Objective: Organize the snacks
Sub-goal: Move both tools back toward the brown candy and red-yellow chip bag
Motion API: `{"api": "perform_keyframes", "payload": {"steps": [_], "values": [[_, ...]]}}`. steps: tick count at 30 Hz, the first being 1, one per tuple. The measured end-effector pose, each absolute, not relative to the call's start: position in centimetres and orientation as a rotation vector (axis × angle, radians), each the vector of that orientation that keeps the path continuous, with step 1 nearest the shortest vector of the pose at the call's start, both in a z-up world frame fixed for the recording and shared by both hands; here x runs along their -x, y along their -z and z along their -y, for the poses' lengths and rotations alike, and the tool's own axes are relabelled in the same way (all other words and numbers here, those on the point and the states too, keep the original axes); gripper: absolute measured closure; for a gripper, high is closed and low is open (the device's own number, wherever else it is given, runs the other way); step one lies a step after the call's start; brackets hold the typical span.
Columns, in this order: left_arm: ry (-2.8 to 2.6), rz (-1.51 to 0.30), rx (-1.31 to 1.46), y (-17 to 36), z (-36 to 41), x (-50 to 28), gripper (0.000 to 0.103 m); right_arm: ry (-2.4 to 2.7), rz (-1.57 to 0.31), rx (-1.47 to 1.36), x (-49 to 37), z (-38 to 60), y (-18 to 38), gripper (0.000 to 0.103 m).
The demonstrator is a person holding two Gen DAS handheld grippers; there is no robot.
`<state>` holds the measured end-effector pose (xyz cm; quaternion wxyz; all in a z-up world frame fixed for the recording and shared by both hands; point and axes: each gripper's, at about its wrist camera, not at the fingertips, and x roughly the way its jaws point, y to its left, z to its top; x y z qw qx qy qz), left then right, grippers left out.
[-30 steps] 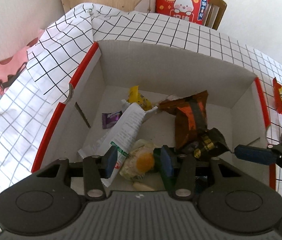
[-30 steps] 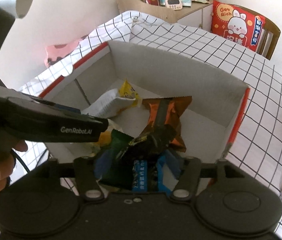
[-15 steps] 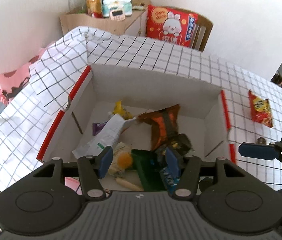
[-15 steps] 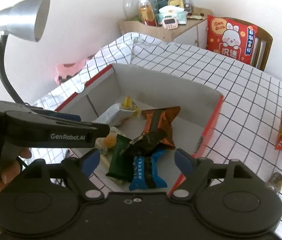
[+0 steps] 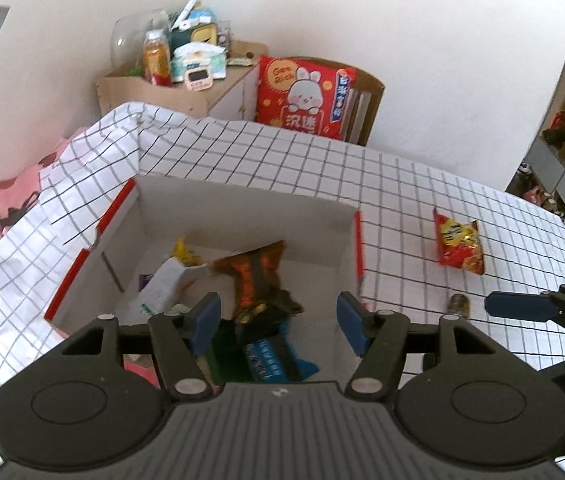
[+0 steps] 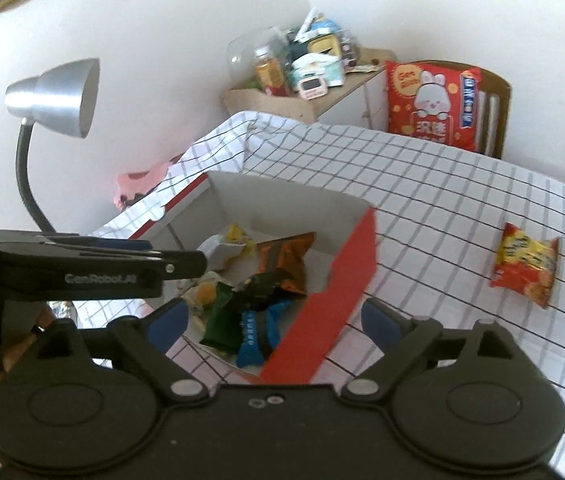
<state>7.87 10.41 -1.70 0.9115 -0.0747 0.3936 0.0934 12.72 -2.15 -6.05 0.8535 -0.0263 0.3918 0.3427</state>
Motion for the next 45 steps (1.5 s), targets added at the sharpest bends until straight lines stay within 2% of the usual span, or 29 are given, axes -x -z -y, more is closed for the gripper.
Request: {"api": "perform_keyframes", "payload": {"steps": [5,12,17,33,45], "values": [[-0.156,-0.773,0.120,1.3,-7.4,-7.9,0.038,-0.672,-0.785,0.029,-12.5,5.8,5.4,0.004],[-0.100,-0.754,0.109,1.5,-3.1,-8.7,0.031,-0.600,-0.752,0.001,-12.7,10.8,5.1,0.001],[-0.065,-0.765,0.104,2.4,0.0,-9.8,0.030,-0.552,-0.754,-0.024,-13.2,14.1,5.5,0.000],[-0.019,-0.930,0.061,7.5,5.7,-16.9,0.030,-0.404,-0.827,-0.067,-20.2,21.0,8.2,0.000],[0.029,-1.058,0.049,11.3,7.4,-22.8,0.030,-0.392,-0.913,-0.108,-29.1,19.1,10.8,0.000]]}}
